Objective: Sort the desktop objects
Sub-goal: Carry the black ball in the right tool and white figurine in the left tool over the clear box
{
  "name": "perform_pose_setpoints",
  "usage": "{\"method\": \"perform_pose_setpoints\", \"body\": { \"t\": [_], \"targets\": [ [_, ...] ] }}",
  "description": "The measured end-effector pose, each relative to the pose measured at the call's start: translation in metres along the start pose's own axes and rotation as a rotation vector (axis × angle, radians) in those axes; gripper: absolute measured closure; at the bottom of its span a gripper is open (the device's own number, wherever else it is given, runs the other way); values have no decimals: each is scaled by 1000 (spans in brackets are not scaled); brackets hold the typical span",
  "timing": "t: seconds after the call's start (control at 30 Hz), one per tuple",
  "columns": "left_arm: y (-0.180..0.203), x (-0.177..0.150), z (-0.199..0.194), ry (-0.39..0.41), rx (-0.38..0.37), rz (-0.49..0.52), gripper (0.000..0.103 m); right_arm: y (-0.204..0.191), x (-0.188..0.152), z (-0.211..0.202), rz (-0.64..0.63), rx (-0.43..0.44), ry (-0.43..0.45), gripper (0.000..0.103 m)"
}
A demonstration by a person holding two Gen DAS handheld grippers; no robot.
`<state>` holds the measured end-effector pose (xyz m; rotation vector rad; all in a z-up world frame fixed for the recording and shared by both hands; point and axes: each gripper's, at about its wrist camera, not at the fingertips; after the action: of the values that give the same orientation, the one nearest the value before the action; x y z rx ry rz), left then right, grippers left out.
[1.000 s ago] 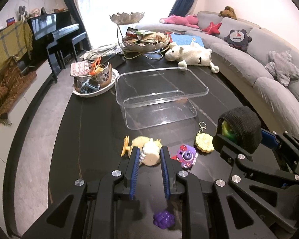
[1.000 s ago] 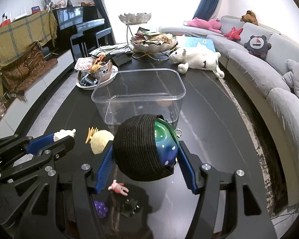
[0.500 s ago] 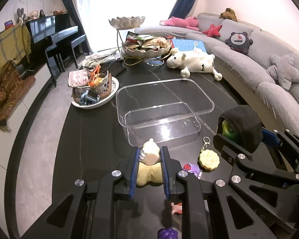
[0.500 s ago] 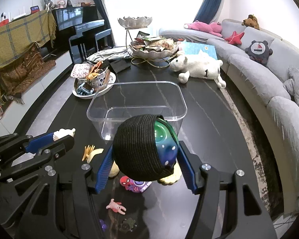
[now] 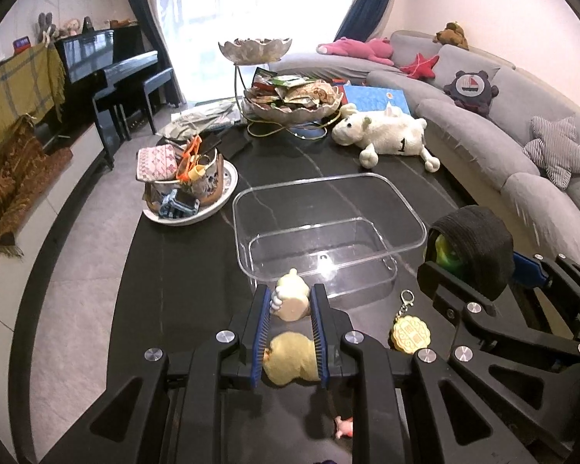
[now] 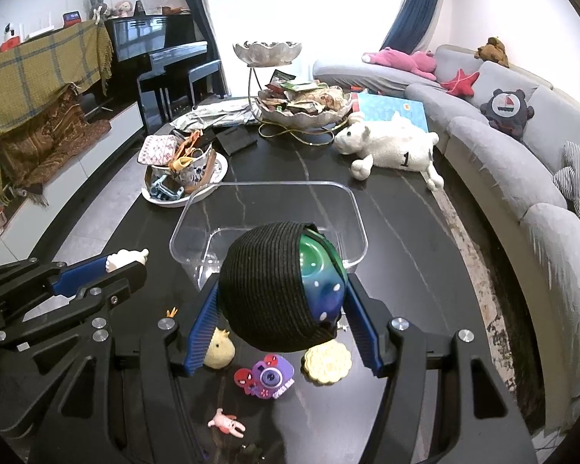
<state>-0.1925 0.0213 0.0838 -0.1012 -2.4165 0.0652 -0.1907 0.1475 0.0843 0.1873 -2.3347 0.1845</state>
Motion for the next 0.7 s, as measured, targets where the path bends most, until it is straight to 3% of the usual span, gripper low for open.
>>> {"method": "perform_pose_setpoints", "body": {
  "t": [0.2, 0.43, 0.7],
  "targets": [
    [-1, 11, 12, -3, -16, 3, 85, 2, 12, 8, -10, -4, -5, 44],
    [1, 23, 22, 13, 28, 28, 85, 6, 22, 22, 5, 10, -10, 44],
    [-1, 37, 37, -7, -1, 27, 85, 8, 34, 34, -2, -6, -12, 44]
  ]
}}
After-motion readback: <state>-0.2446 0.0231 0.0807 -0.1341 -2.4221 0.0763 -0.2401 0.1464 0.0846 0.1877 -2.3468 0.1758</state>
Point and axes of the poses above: each gripper's, at about its wrist camera, not at the fingertips, and z roughly the way its jaws point, y to its right, x to its top, and after that the axes turned 6 degrees about x, right-handed
